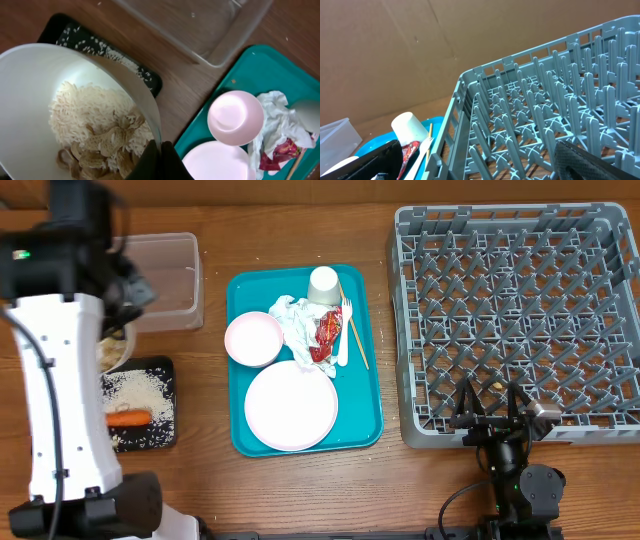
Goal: Sort waste into correct bins and load items into the dishwasher rack
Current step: 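Tip the second bowl over the black tray to empty the rice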
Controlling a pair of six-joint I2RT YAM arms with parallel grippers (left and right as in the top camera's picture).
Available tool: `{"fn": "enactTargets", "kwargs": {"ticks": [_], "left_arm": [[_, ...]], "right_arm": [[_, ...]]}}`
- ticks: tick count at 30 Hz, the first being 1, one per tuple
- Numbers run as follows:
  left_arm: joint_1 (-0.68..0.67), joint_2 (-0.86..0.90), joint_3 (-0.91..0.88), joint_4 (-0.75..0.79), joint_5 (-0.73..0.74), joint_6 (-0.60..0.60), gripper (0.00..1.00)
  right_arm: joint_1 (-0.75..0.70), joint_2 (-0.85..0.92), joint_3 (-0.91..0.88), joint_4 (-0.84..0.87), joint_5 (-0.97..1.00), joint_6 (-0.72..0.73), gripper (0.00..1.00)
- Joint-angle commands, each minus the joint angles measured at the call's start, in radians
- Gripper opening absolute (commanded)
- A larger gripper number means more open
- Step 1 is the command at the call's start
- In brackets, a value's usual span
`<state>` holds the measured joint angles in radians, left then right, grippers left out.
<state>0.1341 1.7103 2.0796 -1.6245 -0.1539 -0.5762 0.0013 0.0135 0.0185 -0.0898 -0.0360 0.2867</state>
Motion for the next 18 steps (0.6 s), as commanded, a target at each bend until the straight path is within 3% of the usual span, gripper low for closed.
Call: {"fn": "enactTargets", "kwargs": {"ticks": [1, 3, 8, 15, 18], "left_arm": [[0.098, -0.011, -0.051, 0.013, 0.156, 0.050, 0.05], [0.142, -0.011, -0.094, 0.042, 0.245, 0.109, 0.04], [0.295, -0.011, -0.287, 0.156, 0.680, 0.322, 0.04], [0.476, -0.011, -0.577, 0.307, 0.948, 0.478, 0.05], [0.582, -0.011, -0.735, 0.452, 1.217, 0.566, 0.04]], "right_arm": [[-0.003, -0.010, -0.010, 0.006, 0.013, -0.006, 1.00], [-0.003, -0.010, -0.010, 0.006, 0.013, -0.006, 1.00], [-0.003, -0.010, -0.010, 0.006, 0.013, -0.006, 1.00], [-0.003, -0.010, -0.010, 0.006, 0.013, -0.006, 1.00], [-0.003, -0.010, -0.010, 0.006, 0.013, -0.006, 1.00]]}}
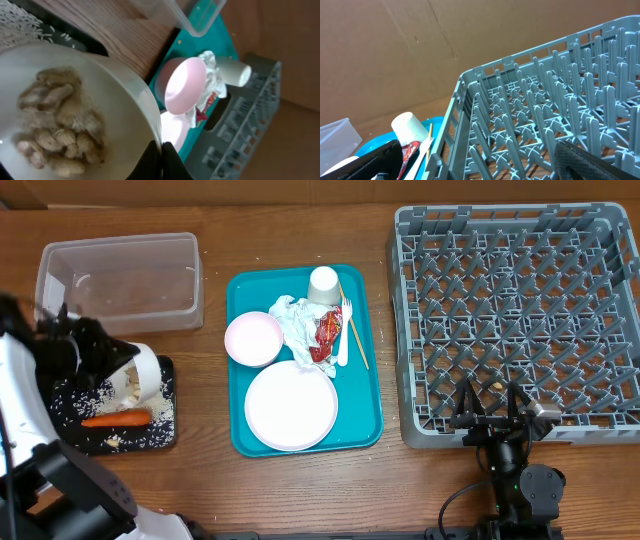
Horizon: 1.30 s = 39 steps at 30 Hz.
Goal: Sort waste into correct bins and load items into the dishwasher rack
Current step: 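Tip the second bowl over the black tray to empty the rice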
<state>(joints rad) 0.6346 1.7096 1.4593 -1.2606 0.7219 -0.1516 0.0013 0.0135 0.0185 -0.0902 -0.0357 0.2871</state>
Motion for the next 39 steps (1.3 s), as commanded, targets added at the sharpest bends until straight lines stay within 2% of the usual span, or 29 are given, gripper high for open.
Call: {"fn": "enactTargets", "kwargs": {"ticks": [1, 4, 8, 11, 17, 23, 30, 39], "left_arm": [[0.103, -0.010, -0.148, 0.120, 0.385, 0.148, 0.04], [0.168, -0.010, -0.251, 0.214, 0.488, 0.149, 0.04], [0.276, -0.010, -0.399, 0.354, 0.707, 0.148, 0.04], [0.343, -0.010, -0.464, 0.430, 0.784, 0.148, 0.04], [0.414, -0.010, -0.524, 0.519, 0.849, 0.147, 0.04], [0.423, -0.010, -0.529, 0.536, 0.858, 0.121, 0.04], [0.423, -0.010, -0.529, 0.570, 0.859, 0.006, 0.04], [0.364, -0.016, -0.529, 0.526, 0.860, 0.081, 0.05]], "right_arm": [[-0.003, -0.010, -0.010, 0.007, 0.013, -0.007, 1.00], [-0.003, -0.010, -0.010, 0.006, 0.013, -0.007, 1.00], [-0.003, -0.010, -0.010, 0.007, 0.013, -0.007, 1.00], [-0.003, -0.010, -0.010, 0.007, 0.012, -0.007, 1.00], [-0.003, -0.010, -0.010, 0.006, 0.013, -0.007, 1.00], [-0.003, -0.010, -0.010, 0.006, 0.013, -0.007, 1.00], [-0.003, -0.010, -0.010, 0.006, 0.012, -0.007, 1.00], [-0.003, -0.010, -0.010, 0.006, 0.012, -0.007, 1.00]]}}
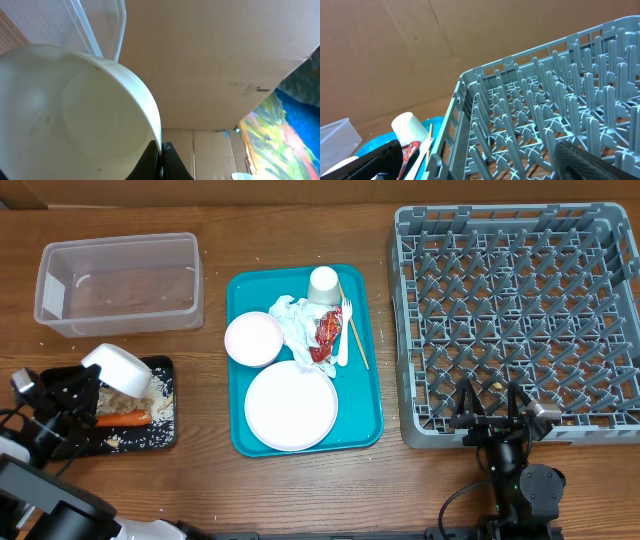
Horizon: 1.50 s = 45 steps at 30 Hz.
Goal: Sort waste into correct bins and load items into the dishwasher rack
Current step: 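Tip the second bowl over the black tray to empty the rice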
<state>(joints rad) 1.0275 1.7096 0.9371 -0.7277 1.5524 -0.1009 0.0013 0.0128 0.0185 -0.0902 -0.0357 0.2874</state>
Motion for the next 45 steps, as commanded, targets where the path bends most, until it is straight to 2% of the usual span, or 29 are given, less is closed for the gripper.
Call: {"fn": "enactTargets", "kwargs": {"ticks": [1, 4, 7, 9, 10, 11, 14, 16, 19, 21, 22, 24, 27, 29, 30, 31, 32, 33, 35, 37, 38, 39, 40, 41, 42, 45], "left_arm": [[-0.039, -0.020, -0.006, -0.005, 0.029, 0.042, 0.04], [-0.053, -0.029, -0.003, 0.027, 0.029, 0.041, 0.04], [-0.053, -0.029, -0.003, 0.016, 0.028, -0.013, 0.04], [-0.044, -0.027, -0.003, 0.134, 0.017, -0.010, 0.04], [-0.035, -0.026, -0.003, 0.177, 0.030, -0.140, 0.04], [-0.035, -0.027, -0.003, 0.161, 0.030, -0.197, 0.04], [-0.035, -0.031, -0.003, 0.202, 0.030, -0.196, 0.04], [-0.040, -0.033, -0.003, 0.150, 0.030, -0.198, 0.04], [-0.039, -0.032, -0.003, 0.255, 0.021, -0.156, 0.04], [-0.042, -0.033, -0.003, 0.252, 0.031, -0.287, 0.04], [-0.050, -0.035, -0.003, 0.233, 0.030, -0.305, 0.04], [-0.063, -0.037, -0.003, 0.283, 0.029, -0.270, 0.04], [-0.076, -0.042, -0.003, 0.230, 0.030, -0.294, 0.04], [-0.078, -0.044, -0.003, 0.272, 0.025, -0.227, 0.04], [-0.078, -0.044, -0.003, 0.314, -0.001, -0.273, 0.04], [-0.081, -0.044, -0.002, 0.278, 0.031, -0.344, 0.04], [-0.087, -0.050, -0.002, 0.249, 0.030, -0.353, 0.05], [-0.089, -0.055, -0.002, 0.288, 0.023, -0.311, 0.04], [-0.090, -0.055, -0.002, 0.363, 0.005, -0.315, 0.04], [-0.101, -0.061, -0.001, 0.280, 0.031, -0.383, 0.05], [-0.113, -0.075, -0.001, 0.329, 0.027, -0.281, 0.05], [-0.116, -0.076, -0.001, 0.378, 0.016, -0.270, 0.04], [-0.119, -0.076, -0.001, 0.402, 0.014, -0.319, 0.04], [-0.124, -0.076, -0.001, 0.388, 0.030, -0.423, 0.04], [-0.129, -0.083, -0.001, 0.384, 0.030, -0.457, 0.04], [-0.147, -0.111, 0.000, 0.462, 0.030, -0.431, 0.04]], "right_arm": [[-0.003, -0.009, -0.010, 0.006, 0.013, -0.007, 1.00], [-0.003, -0.009, -0.010, 0.007, 0.013, -0.007, 1.00], [-0.003, -0.009, -0.010, 0.007, 0.013, -0.007, 1.00], [-0.003, -0.009, -0.010, 0.006, 0.013, -0.007, 1.00], [-0.003, -0.009, -0.010, 0.006, 0.012, -0.007, 1.00], [-0.003, -0.009, -0.010, 0.007, 0.013, -0.007, 1.00], [-0.003, -0.009, -0.010, 0.006, 0.012, -0.007, 1.00], [-0.003, -0.009, -0.010, 0.006, 0.013, -0.007, 1.00], [-0.003, -0.009, -0.010, 0.006, 0.013, -0.007, 1.00], [-0.003, -0.009, -0.010, 0.006, 0.013, -0.007, 1.00], [-0.003, -0.009, -0.010, 0.006, 0.012, -0.007, 1.00], [-0.003, -0.009, -0.010, 0.006, 0.013, -0.007, 1.00], [-0.003, -0.009, -0.010, 0.006, 0.012, -0.007, 1.00], [-0.003, -0.009, -0.010, 0.006, 0.013, -0.007, 1.00], [-0.003, -0.009, -0.010, 0.007, 0.013, -0.007, 1.00], [-0.003, -0.009, -0.010, 0.007, 0.013, -0.007, 1.00], [-0.003, -0.009, -0.010, 0.006, 0.013, -0.007, 1.00], [-0.003, -0.009, -0.010, 0.007, 0.013, -0.007, 1.00], [-0.003, -0.009, -0.010, 0.006, 0.013, -0.007, 1.00], [-0.003, -0.009, -0.010, 0.007, 0.013, -0.007, 1.00], [-0.003, -0.009, -0.010, 0.006, 0.012, -0.007, 1.00], [-0.003, -0.009, -0.010, 0.007, 0.013, -0.007, 1.00], [-0.003, -0.009, -0.010, 0.007, 0.013, -0.007, 1.00], [-0.003, -0.009, -0.010, 0.007, 0.013, -0.007, 1.00], [-0.003, -0.009, -0.010, 0.007, 0.013, -0.007, 1.00], [-0.003, -0.009, -0.010, 0.006, 0.013, -0.007, 1.00]]}}
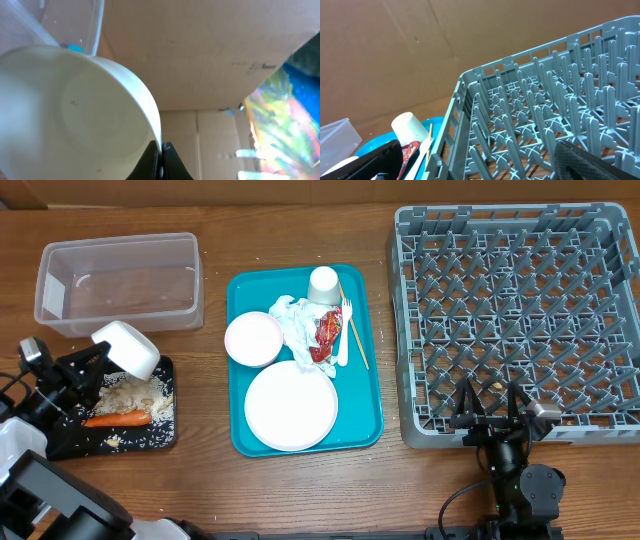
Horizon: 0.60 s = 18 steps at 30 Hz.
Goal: Sort waste into correct bins and load items into the dishwasher rack
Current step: 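Tip the second bowl over the black tray to empty the rice, then carry the emptied bowl back and set it on the teal tray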
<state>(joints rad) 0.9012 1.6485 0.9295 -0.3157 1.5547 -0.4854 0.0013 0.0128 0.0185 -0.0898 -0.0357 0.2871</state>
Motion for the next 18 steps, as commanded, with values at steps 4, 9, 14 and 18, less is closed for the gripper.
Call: {"fn": "enactTargets", "kwargs": {"ticks": [4, 9, 14, 18], "left_arm": [[-0.069, -0.158, 0.009, 0.053, 0.026, -0.061, 0.04], [-0.179, -0.365, 0.034, 0.143, -0.086, -0.194, 0.04], [-0.345, -0.510, 0.037, 0.300, -0.312, -0.279, 0.04], [-0.515, -0.543, 0.037, 0.290, -0.605, -0.271, 0.05]], "right_arm": [[-0.003, -0.009, -0.010, 0.006, 0.013, -0.007, 1.00], [-0.003, -0.009, -0.010, 0.006, 0.013, -0.007, 1.00], [-0.003, -0.009, -0.010, 0.006, 0.013, -0.007, 1.00], [-0.003, -0.009, -0.010, 0.006, 0.012, -0.007, 1.00]]}}
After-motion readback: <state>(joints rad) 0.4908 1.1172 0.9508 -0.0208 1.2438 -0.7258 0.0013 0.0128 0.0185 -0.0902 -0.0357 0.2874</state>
